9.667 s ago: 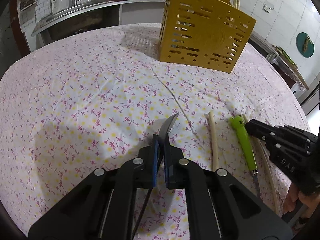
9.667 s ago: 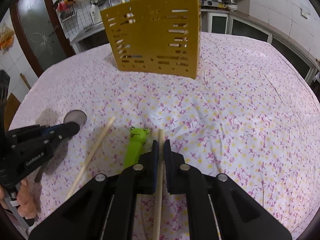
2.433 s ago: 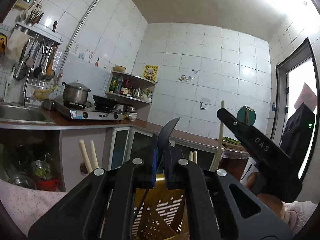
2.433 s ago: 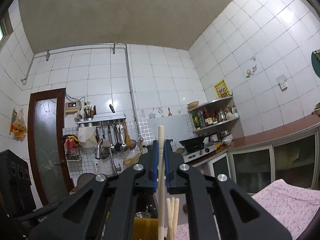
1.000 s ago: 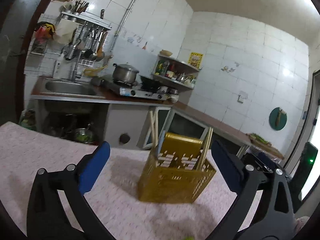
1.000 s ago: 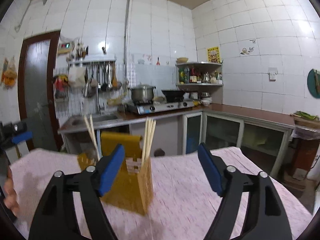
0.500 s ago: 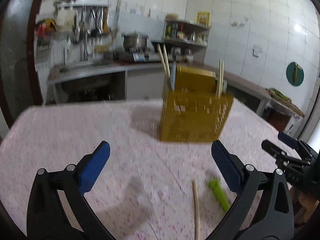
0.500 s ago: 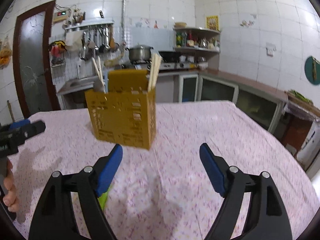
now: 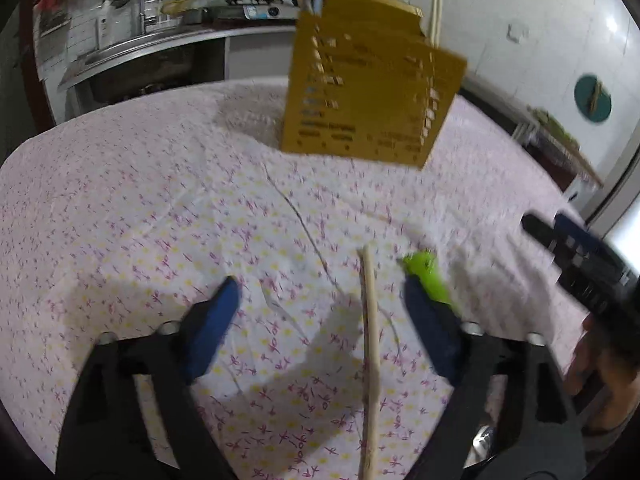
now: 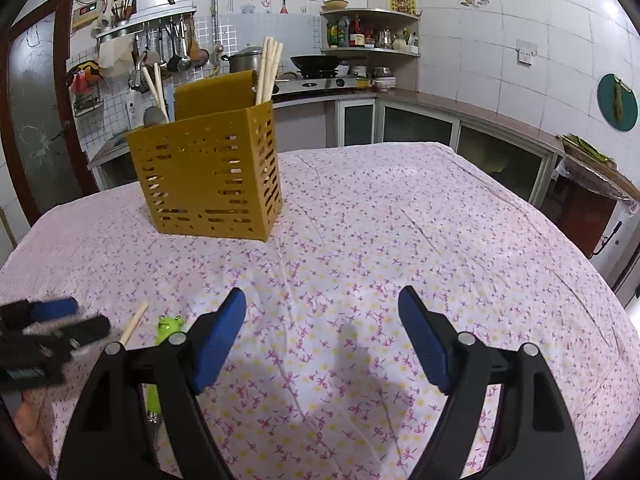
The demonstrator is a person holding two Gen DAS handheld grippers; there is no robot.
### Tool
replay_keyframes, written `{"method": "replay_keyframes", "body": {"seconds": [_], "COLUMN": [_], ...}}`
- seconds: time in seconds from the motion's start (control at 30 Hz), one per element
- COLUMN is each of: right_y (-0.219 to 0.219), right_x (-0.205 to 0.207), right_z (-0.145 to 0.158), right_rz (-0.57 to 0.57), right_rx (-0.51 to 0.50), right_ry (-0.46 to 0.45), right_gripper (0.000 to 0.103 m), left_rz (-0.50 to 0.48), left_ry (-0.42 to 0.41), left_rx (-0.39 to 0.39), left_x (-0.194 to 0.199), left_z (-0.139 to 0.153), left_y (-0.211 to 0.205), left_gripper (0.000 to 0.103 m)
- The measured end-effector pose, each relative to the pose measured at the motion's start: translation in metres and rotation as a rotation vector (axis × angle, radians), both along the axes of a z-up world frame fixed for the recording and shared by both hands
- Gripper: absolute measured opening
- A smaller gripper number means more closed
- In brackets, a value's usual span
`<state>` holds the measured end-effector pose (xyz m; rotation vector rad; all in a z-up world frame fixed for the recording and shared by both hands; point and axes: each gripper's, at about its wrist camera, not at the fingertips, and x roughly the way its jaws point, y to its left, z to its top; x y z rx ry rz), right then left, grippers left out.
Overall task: Organize utensils
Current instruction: 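Move the left tool to a chopstick while the right tool approaches the green frog fork, then close the left tool on the chopstick while the right tool grasps the green frog fork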
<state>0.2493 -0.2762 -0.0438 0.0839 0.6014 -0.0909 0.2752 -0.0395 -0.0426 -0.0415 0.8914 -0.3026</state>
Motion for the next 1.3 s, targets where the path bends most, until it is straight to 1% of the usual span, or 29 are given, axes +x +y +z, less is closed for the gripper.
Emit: {"method": "replay_keyframes", "body": {"seconds": [0.03,0.1,0.2,0.23,0.27,0.3,0.4,0.47,0.53,0.57,0.6,0.67,0.73,0.87,0.93,1.03,1.17,1.3], "right_y": [0.000,0.000,0.002,0.004,0.004,0.005,0.008,0.010,0.016,0.022,0.027,0.036,0.047,0.065,0.074,0.081,0.091,0.103], "right_x": [0.001,0.002,0.003,0.004,0.004,0.006,0.006,0.006,0.007,0.007,0.007,0.007,0.007,0.010,0.013,0.017,0.017,0.018], "right_z": [0.000,-0.001,-0.001,-0.002,-0.001,-0.001,0.000,-0.001,-0.002,-0.002,-0.003,-0.003,-0.003,-0.007,-0.010,-0.015,-0.015,-0.017], "right_rz": [0.000,0.001,0.001,0.002,0.005,0.006,0.008,0.011,0.026,0.037,0.048,0.068,0.094,0.130,0.144,0.153,0.162,0.176], "right_rx": [-0.002,-0.005,-0.014,-0.016,-0.017,-0.018,-0.015,-0.013,-0.011,-0.014,-0.017,-0.020,-0.019,-0.023,-0.025,-0.022,-0.025,-0.040], "right_ry": [0.001,0.005,0.012,0.015,0.017,0.021,0.022,0.025,0.035,0.039,0.041,0.046,0.054,0.079,0.095,0.120,0.137,0.163], "right_gripper": [0.077,0.077,0.077,0.075,0.072,0.071,0.070,0.066,0.066,0.065,0.064,0.061,0.060,0.056,0.055,0.051,0.049,0.046], "left_rz": [-0.007,-0.012,-0.033,-0.045,-0.057,-0.064,-0.080,-0.087,-0.078,-0.078,-0.083,-0.093,-0.096,-0.075,-0.067,-0.035,-0.008,0.004], "left_ry": [0.017,0.023,0.001,0.001,0.010,0.026,0.009,0.003,0.005,0.012,0.021,0.035,0.041,0.012,0.018,0.027,0.036,0.044], "left_rx": [0.004,0.010,0.065,0.083,0.099,0.112,0.156,0.165,0.158,0.136,0.112,0.072,0.043,0.070,0.059,0.043,0.014,0.013], "left_x": [0.001,0.001,-0.002,-0.001,0.000,0.003,0.006,0.007,0.010,0.012,0.014,0.018,0.019,0.018,0.019,0.022,0.028,0.031], "left_z": [-0.003,-0.004,-0.003,-0.004,-0.006,-0.009,-0.011,-0.011,-0.010,-0.010,-0.009,-0.009,-0.008,-0.003,-0.003,-0.003,0.000,-0.001], "left_y": [-0.003,-0.007,-0.019,-0.023,-0.027,-0.030,-0.037,-0.036,-0.032,-0.028,-0.023,-0.016,-0.010,-0.006,-0.001,0.011,0.025,0.031], "left_gripper": [0.072,0.071,0.071,0.069,0.059,0.053,0.046,0.031,0.019,0.010,0.006,0.006,0.006,0.004,0.004,0.004,0.004,0.004]}}
